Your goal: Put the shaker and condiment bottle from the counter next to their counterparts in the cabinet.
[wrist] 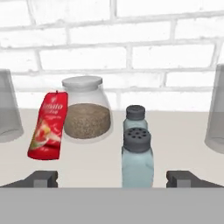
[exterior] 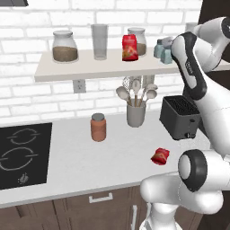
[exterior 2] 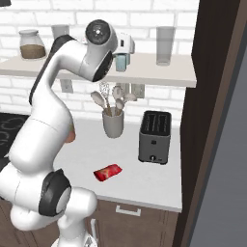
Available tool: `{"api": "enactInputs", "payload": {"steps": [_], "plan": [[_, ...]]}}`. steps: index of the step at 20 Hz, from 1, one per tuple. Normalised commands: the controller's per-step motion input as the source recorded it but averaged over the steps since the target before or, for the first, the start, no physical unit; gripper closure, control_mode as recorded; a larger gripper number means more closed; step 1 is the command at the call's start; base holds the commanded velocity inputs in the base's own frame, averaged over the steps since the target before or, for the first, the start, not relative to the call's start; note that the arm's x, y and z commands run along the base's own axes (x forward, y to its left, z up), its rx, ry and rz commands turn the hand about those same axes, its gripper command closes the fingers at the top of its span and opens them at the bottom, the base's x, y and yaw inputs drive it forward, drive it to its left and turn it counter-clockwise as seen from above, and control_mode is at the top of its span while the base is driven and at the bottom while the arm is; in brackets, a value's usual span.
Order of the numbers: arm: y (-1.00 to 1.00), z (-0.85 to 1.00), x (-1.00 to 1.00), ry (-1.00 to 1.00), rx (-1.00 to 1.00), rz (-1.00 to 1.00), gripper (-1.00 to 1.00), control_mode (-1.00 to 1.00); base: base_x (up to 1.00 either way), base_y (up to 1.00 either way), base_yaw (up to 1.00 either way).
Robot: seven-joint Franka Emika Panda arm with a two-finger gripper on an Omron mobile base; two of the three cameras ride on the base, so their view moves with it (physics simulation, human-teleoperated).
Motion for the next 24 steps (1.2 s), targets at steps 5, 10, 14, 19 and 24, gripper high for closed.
{"api": "enactInputs", "payload": {"steps": [5,10,14,19,24], "plan": [[0.62,-0.08,-1.00,0.00,-0.11,0.00,-1.00,-1.00,0.00,0.00,0.00],[0.19,-0.62,-1.00,0.25,-0.11,0.00,-1.00,-1.00,0.00,0.00,0.00],[0.00,-0.61,-1.00,0.49,-0.09,-0.01,-1.00,-1.00,0.00,0.00,0.00],[0.00,-0.61,-0.92,0.56,-0.02,-0.16,-1.00,-1.00,0.00,0.00,0.00],[-0.24,-0.46,-0.07,0.54,0.00,-0.09,-1.00,-1.00,0.00,0.00,0.00]]}}
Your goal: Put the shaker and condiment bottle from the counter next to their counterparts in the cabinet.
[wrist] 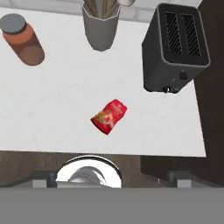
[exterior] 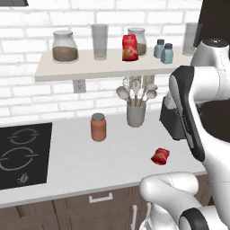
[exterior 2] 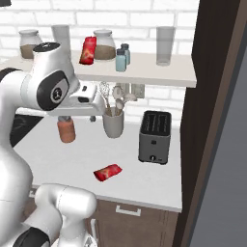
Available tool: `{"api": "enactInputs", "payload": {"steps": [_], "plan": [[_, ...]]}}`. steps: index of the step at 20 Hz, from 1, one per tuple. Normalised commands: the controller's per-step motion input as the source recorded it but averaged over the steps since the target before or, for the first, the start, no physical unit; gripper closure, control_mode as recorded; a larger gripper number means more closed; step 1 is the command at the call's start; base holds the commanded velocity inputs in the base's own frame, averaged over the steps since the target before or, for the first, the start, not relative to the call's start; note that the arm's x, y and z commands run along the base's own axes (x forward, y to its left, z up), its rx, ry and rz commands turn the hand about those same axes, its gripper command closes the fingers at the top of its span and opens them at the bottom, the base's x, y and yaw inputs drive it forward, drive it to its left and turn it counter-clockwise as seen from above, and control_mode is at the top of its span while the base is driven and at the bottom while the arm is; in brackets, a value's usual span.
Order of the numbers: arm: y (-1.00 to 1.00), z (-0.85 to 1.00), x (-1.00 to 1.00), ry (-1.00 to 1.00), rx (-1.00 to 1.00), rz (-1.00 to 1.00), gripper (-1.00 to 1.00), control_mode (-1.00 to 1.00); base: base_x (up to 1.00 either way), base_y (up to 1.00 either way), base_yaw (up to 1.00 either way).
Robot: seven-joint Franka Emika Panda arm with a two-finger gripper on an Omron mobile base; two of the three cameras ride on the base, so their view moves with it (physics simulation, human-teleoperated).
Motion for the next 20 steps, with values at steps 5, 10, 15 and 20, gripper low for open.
{"api": "enactInputs", "payload": {"steps": [5,10,15,20], "plan": [[0.00,-0.55,-0.05,0.04,0.07,-0.12,-1.00,-1.00,0.00,0.00,0.00],[-0.02,-0.48,-0.07,0.05,0.14,-0.17,-1.00,-1.00,0.00,0.00,0.00],[-0.01,-0.54,-0.08,-0.01,0.02,-0.21,-1.00,-1.00,0.00,0.00,0.00],[0.00,-0.55,0.01,-0.02,0.00,-0.32,-1.00,-1.00,0.00,0.00,0.00]]}}
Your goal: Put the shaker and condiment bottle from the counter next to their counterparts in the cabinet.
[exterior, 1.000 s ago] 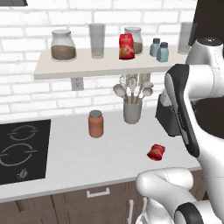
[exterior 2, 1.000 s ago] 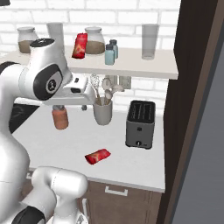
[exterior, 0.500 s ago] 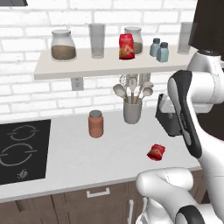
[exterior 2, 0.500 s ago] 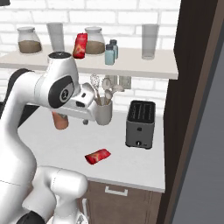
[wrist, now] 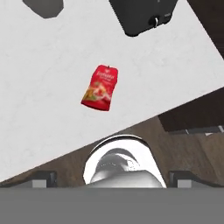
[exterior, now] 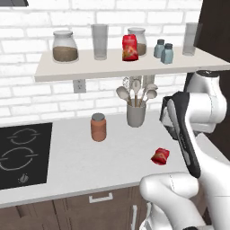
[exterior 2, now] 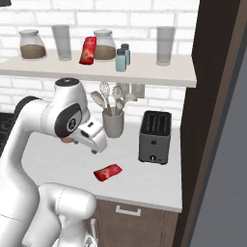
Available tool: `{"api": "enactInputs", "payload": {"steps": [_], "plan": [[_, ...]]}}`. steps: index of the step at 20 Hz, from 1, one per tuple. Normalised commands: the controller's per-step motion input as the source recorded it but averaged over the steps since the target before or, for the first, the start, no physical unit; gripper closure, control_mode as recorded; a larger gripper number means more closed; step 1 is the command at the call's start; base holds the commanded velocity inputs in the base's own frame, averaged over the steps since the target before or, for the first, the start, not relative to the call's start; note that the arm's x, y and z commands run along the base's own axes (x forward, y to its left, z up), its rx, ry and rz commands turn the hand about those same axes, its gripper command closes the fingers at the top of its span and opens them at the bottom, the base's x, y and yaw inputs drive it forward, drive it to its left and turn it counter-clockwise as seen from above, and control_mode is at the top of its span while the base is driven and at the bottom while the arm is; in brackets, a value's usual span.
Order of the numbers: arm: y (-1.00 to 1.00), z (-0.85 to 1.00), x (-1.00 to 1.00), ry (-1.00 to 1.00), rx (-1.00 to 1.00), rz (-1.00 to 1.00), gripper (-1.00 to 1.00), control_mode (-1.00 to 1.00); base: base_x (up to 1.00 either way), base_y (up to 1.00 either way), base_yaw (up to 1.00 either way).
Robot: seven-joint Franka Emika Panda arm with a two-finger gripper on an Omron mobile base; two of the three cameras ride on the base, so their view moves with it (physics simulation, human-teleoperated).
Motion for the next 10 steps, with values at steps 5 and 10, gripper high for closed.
{"api": "enactInputs", "payload": {"steps": [5,10], "plan": [[0.00,-0.60,0.39,-0.10,-0.03,-0.25,-1.00,-1.00,0.00,0.00,0.00],[-0.02,-0.20,0.15,-0.01,-0.01,-0.12,-1.00,-1.00,0.00,0.00,0.00]]}}
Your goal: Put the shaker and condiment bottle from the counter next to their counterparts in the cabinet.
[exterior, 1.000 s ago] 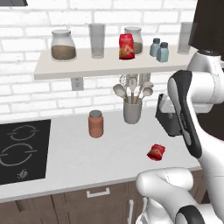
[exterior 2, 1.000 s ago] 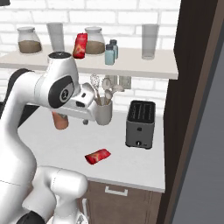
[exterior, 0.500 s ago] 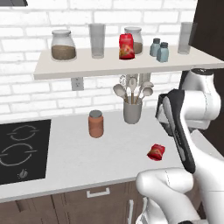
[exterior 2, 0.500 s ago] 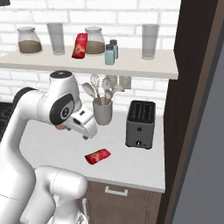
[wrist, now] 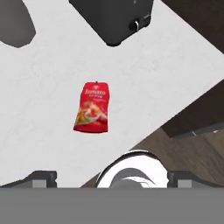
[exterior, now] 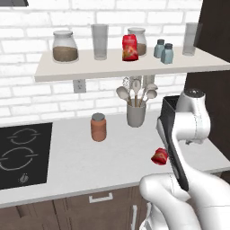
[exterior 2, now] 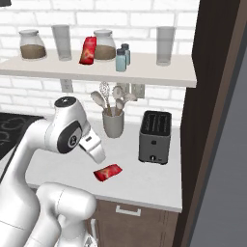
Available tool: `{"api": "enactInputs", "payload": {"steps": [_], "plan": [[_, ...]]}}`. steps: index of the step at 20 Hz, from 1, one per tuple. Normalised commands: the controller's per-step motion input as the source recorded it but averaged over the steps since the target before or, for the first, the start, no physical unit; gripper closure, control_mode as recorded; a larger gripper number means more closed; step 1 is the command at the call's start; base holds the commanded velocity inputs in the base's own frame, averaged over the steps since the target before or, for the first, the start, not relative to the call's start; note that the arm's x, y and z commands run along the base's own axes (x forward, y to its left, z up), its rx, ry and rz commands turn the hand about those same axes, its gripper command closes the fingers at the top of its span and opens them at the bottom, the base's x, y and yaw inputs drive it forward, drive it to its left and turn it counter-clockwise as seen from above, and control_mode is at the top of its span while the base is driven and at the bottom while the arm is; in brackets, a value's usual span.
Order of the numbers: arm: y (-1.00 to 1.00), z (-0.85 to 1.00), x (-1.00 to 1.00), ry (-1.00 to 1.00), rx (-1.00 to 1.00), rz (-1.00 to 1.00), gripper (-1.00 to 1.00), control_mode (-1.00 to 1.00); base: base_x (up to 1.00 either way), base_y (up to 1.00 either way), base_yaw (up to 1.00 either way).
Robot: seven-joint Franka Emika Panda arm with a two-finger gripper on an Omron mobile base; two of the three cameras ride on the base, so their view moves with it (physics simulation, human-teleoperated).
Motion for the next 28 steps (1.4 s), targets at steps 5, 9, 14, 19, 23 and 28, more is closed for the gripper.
{"api": "enactInputs", "payload": {"steps": [5,9,14,19,23,28], "plan": [[0.00,-0.20,0.35,0.00,0.00,-0.05,-1.00,-1.00,0.00,0.00,0.00],[0.00,-0.47,0.53,0.00,0.00,-0.06,-1.00,-1.00,0.00,0.00,0.00],[0.00,-0.22,0.22,0.00,0.02,-0.01,-1.00,-1.00,0.00,0.00,0.00],[-0.07,-0.26,0.11,0.00,0.06,0.00,-1.00,-1.00,0.00,0.00,0.00],[-0.16,-0.21,0.01,0.00,0.03,0.00,-1.00,-1.00,0.00,0.00,0.00],[0.00,-0.24,0.00,0.00,-0.01,0.00,-1.00,-1.00,0.00,0.00,0.00]]}}
